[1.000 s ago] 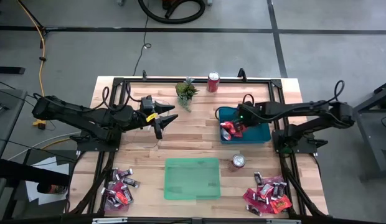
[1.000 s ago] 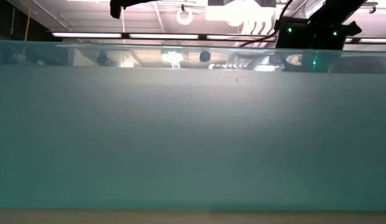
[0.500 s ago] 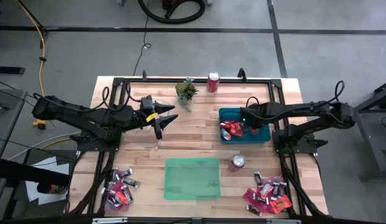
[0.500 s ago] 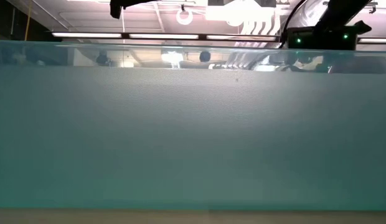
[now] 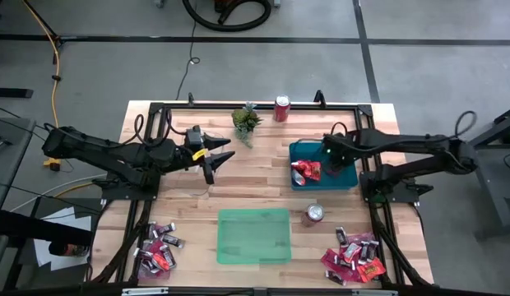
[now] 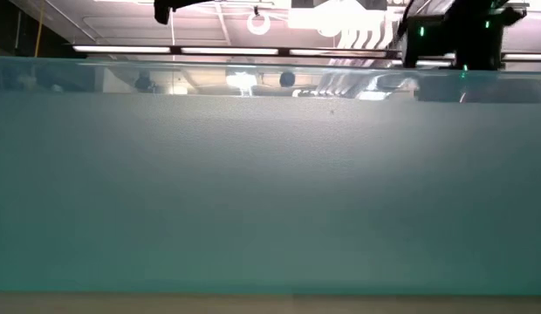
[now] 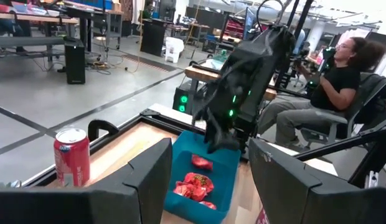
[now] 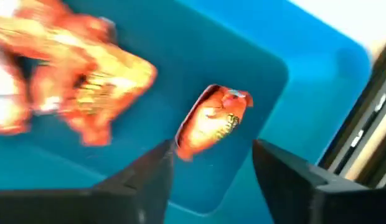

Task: Sort candy
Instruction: Put the orange chocolate into the blue bin

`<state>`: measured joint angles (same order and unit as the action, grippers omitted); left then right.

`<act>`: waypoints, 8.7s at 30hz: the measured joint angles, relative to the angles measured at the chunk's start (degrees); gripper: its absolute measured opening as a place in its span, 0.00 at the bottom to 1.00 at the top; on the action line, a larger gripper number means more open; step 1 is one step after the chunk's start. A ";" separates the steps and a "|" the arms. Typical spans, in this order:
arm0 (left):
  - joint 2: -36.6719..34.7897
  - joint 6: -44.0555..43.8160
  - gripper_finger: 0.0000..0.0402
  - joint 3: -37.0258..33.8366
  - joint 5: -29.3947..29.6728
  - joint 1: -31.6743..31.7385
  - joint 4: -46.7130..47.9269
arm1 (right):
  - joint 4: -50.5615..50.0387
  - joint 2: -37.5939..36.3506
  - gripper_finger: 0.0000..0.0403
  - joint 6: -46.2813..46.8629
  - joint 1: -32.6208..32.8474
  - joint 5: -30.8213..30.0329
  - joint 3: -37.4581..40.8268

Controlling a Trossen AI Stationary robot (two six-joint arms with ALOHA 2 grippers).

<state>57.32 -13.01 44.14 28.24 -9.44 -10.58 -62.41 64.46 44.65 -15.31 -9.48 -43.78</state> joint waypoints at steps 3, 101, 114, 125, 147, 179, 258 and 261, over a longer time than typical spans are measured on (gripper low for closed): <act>0.00 -0.36 0.50 0.00 -0.72 -0.74 0.03 | 2.09 -4.34 0.61 -0.58 1.60 1.06 -3.57; 11.79 -1.40 0.00 9.99 -13.48 -2.55 -8.48 | 65.28 6.86 0.63 -24.78 20.48 13.00 -13.41; 15.23 -0.59 0.00 9.99 -26.19 4.64 -14.64 | 52.91 12.25 0.63 -36.43 21.30 1.24 -24.93; 15.21 1.24 0.00 9.99 -26.21 5.55 -15.04 | 53.77 12.36 0.62 -36.46 21.83 3.92 -25.91; 15.21 5.68 0.10 10.01 -22.18 5.29 -14.69 | 52.97 12.32 0.03 -35.16 21.66 1.61 -25.83; 7.89 -11.32 0.48 -7.30 -9.32 -0.27 -8.23 | 12.40 -12.65 0.00 24.45 14.72 -4.94 11.12; 7.85 -14.41 0.48 -9.60 -6.54 -2.77 -13.36 | 32.84 8.62 0.59 87.74 70.97 20.18 2.80; 7.85 -14.26 0.48 -9.60 -6.54 -2.75 -13.34 | 32.80 11.20 0.59 87.92 70.27 20.12 2.82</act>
<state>65.17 -27.28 34.54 21.69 -12.19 -23.92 -29.61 75.66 132.57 54.96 10.64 -40.96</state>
